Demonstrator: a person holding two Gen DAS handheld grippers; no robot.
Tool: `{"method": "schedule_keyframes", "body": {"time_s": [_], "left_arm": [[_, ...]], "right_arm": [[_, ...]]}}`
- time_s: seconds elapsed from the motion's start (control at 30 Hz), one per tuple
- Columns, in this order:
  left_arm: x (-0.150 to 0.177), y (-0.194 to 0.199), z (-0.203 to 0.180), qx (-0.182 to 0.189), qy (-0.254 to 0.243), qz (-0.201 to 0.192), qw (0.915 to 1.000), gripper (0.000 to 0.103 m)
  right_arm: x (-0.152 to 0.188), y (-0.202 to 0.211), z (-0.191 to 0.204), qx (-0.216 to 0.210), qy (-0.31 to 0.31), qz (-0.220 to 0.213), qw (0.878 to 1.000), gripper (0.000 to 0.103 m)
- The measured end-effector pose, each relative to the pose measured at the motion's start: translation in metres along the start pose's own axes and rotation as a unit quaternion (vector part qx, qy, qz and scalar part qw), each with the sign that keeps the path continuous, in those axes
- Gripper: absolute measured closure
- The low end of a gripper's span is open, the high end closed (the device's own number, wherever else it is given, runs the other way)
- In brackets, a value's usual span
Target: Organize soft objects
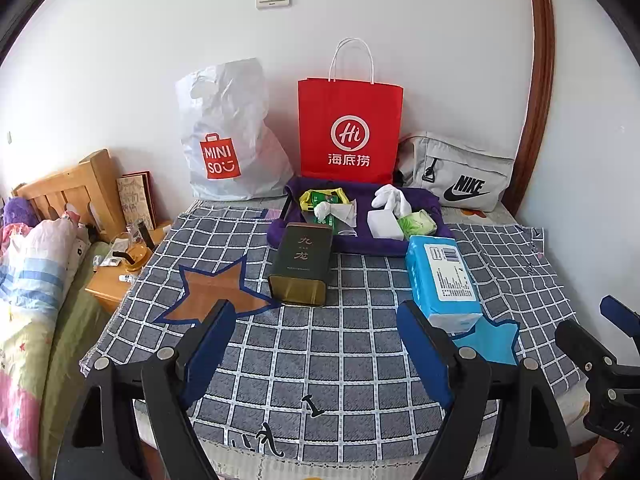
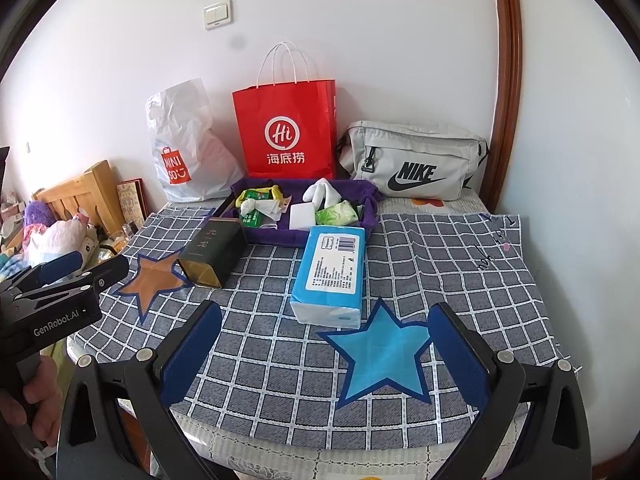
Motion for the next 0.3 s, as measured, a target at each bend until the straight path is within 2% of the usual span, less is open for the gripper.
{"method": "schedule_keyframes", "body": {"time_s": [0.3], "left_arm": [[0.004, -0.021, -0.003, 0.001, 0.0, 0.016, 0.9999, 0.021]], "right_arm": [[0.005, -0.018, -0.004, 0.0, 0.001, 0.01, 1.0, 0.001]]}}
Point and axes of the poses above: each gripper's, at about its wrist camera, not at the fingertips, and y roughly against the way its jaws point, z to its left, x to its underside, the point moved 7 cm from there along -y, roughly the way its jaws point
